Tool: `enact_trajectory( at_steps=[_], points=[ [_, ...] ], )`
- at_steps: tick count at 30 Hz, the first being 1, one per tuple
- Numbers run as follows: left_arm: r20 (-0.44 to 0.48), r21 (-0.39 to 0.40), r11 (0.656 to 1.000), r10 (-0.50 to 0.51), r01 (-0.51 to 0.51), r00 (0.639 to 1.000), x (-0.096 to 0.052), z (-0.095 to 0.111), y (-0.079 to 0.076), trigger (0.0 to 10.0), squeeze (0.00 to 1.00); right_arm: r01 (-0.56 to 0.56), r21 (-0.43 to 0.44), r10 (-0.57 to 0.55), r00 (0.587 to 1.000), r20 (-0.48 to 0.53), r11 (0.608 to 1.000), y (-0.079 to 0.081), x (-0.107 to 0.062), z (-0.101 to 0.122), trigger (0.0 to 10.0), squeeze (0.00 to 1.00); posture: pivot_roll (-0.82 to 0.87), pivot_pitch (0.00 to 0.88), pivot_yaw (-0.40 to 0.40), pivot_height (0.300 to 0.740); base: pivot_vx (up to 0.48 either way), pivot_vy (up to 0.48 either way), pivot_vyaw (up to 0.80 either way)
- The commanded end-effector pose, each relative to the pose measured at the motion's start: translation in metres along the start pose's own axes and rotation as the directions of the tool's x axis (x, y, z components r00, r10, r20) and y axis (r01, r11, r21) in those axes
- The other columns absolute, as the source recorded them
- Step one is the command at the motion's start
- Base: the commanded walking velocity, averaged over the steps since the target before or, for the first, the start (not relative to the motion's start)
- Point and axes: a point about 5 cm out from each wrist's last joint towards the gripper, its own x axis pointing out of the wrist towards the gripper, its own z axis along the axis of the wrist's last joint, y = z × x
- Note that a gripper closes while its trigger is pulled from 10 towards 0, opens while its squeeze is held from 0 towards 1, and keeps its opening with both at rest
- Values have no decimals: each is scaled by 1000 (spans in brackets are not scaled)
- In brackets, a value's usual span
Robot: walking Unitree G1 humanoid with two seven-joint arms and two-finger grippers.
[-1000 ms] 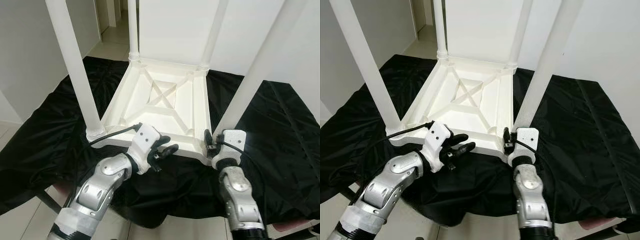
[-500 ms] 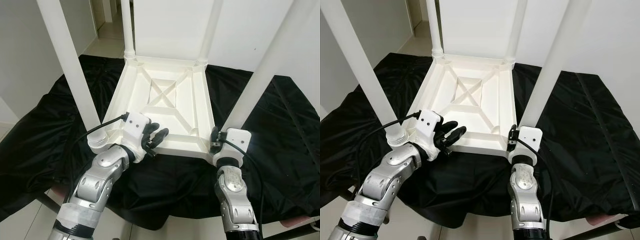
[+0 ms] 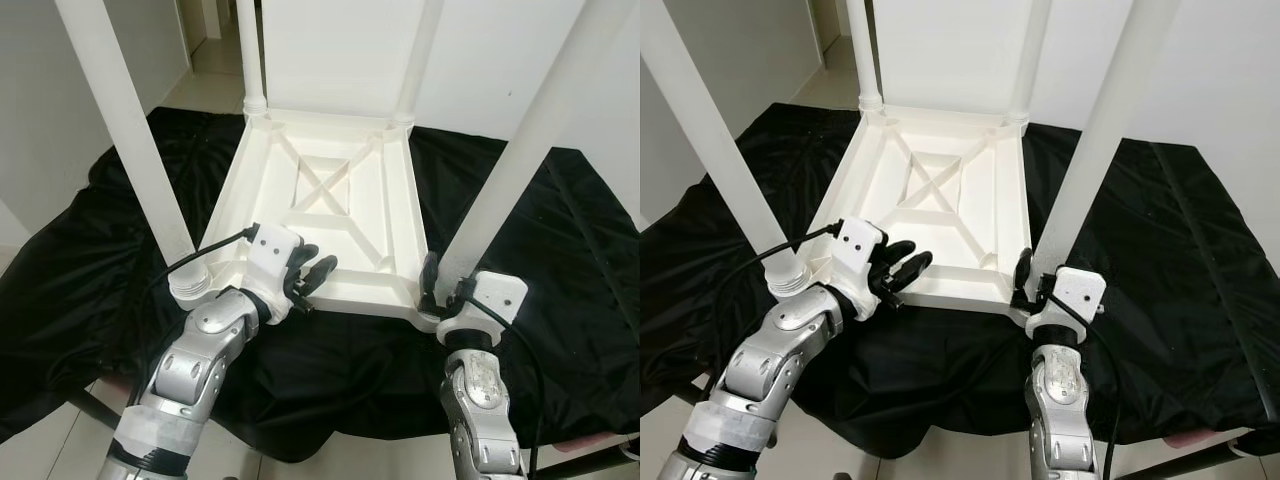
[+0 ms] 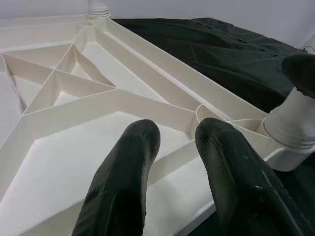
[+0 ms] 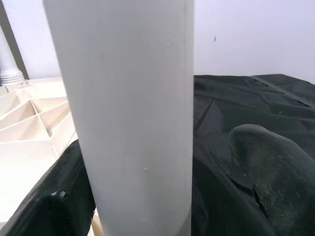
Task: Building children table
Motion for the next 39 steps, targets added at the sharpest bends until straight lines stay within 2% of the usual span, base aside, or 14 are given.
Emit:
enact_trajectory(
  at_steps=[1,2,4,5,7,20,21,24,25,28,32,33,34,39],
  points=[
    [11,10,1000,-1,1,1000,1,3,-2,10000,0,-1,12,1,1000,13,1000,1,-1,2,10000,0,-5,34,-17,740,0,0,0],
    [11,10,1000,-1,1,1000,1,3,-2,10000,0,-1,12,1,1000,13,1000,1,-1,2,10000,0,-5,34,-17,740,0,0,0],
    [29,16,1000,1,-1,1000,1,7,-3,10000,0,-33,-50,37,996,83,998,-6,-23,12,10000,0,-2,45,-19,740,0,0,0],
    [29,16,1000,1,-1,1000,1,7,-3,10000,0,-33,-50,37,996,83,998,-6,-23,12,10000,0,-2,45,-19,740,0,0,0],
    [37,21,1000,-4,3,999,0,8,-4,10000,0,-51,-69,57,994,89,996,-8,-39,16,10000,0,-13,56,-11,740,0,0,0],
    [38,16,1000,-13,12,999,0,10,-5,10000,0,-189,-170,195,981,21,967,-10,-65,2,10000,0,-25,74,-2,740,0,0,0],
    [41,16,1000,-8,7,999,0,11,-5,10000,0,-245,-153,248,969,1,957,-5,-67,-1,4863,0,-22,88,-7,740,0,0,0],
    [44,16,1000,-3,2,999,-1,13,-4,10000,0,-307,-131,307,952,-22,943,1,-70,-3,4863,0,-22,88,-7,740,0,0,0],
    [51,15,1000,5,-6,999,-1,14,-3,10000,0,-353,-106,351,936,-36,929,5,-71,-5,0,0,-19,95,-12,740,0,0,0],
    [61,14,1000,18,-19,998,-1,17,-2,10000,0,-429,-55,426,903,-53,902,13,-65,-7,0,0,-13,103,-16,740,0,0,0],
    [62,16,1000,21,-22,998,-1,18,-2,10000,0,-455,-35,452,890,-60,890,14,-61,-8,0,0,-11,106,-16,740,0,0,0],
    [64,15,1000,25,-26,998,-1,18,-1,10000,0,-487,-38,484,872,-65,872,16,-58,-9,4118,0,-11,111,-19,740,0,0,0],
    [65,16,999,31,-32,997,-2,19,0,10000,0,-508,-14,505,860,-77,862,18,-54,-11,10000,0,-7,112,-19,740,0,0,0],
    [70,16,999,36,-37,997,-2,20,0,10000,0,-504,32,505,860,-74,863,17,-39,-12,10000,0,0,116,-23,740,0,0,0]
  ],
)
